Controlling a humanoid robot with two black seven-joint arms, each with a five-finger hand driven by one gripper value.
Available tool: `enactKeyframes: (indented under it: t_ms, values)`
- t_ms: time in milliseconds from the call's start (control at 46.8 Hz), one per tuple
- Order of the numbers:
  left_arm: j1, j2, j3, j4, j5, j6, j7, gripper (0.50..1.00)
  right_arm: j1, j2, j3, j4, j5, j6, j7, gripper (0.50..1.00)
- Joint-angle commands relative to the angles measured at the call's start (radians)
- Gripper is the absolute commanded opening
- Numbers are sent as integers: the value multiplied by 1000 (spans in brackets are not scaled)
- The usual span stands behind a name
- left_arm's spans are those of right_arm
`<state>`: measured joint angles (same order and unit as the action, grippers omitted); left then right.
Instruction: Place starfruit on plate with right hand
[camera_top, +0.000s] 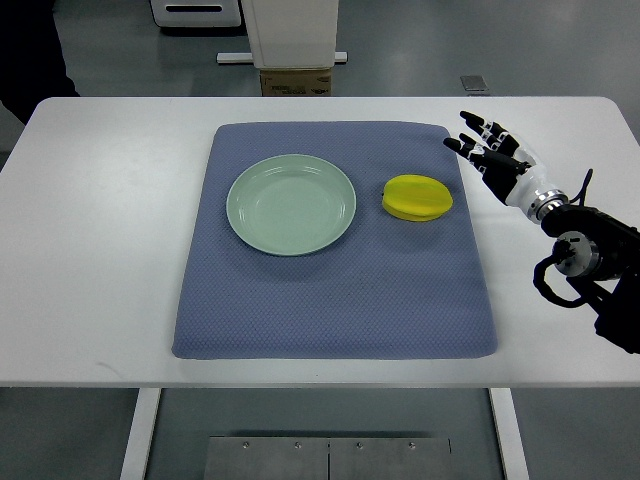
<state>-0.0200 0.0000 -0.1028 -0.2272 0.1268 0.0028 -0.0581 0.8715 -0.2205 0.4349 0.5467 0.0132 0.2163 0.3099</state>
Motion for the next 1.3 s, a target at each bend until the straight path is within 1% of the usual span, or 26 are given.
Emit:
enactKeyframes:
  t_ms: [0, 299, 449, 684, 791, 919, 1133, 1219, 1283]
  values:
    - [0, 0, 0, 0, -1, 0, 0, 1000, 1, 0, 1, -1, 1, 0, 0, 1000]
    - [0, 0, 0, 0, -1, 0, 0, 1000, 4, -2, 1, 1, 1, 0, 0, 1000]
    - [0, 0, -2, 0, 1, 0, 0, 1000, 12, -31, 11, -1, 1, 0, -2, 1000]
    - [0, 0, -2, 0, 1, 0, 0, 1000, 12, -27, 87, -7, 1, -5, -2, 1000]
    - [-1, 0, -2, 0, 1, 0, 0, 1000, 20, -28, 113, -10, -1, -5, 14, 1000]
    - [-2, 0, -2, 0, -1, 0, 0, 1000, 26, -28, 160, -22, -1, -17, 14, 1000]
    - [-2, 0, -2, 0, -1, 0, 0, 1000, 27, -25, 171, -30, -1, -15, 9, 1000]
    - [-2, 0, -2, 0, -1, 0, 0, 1000, 27, -25, 171, -33, -2, -14, 20, 1000]
    - [-5, 0, -2, 0, -1, 0, 0, 1000, 24, -23, 166, -34, -4, -15, 55, 1000]
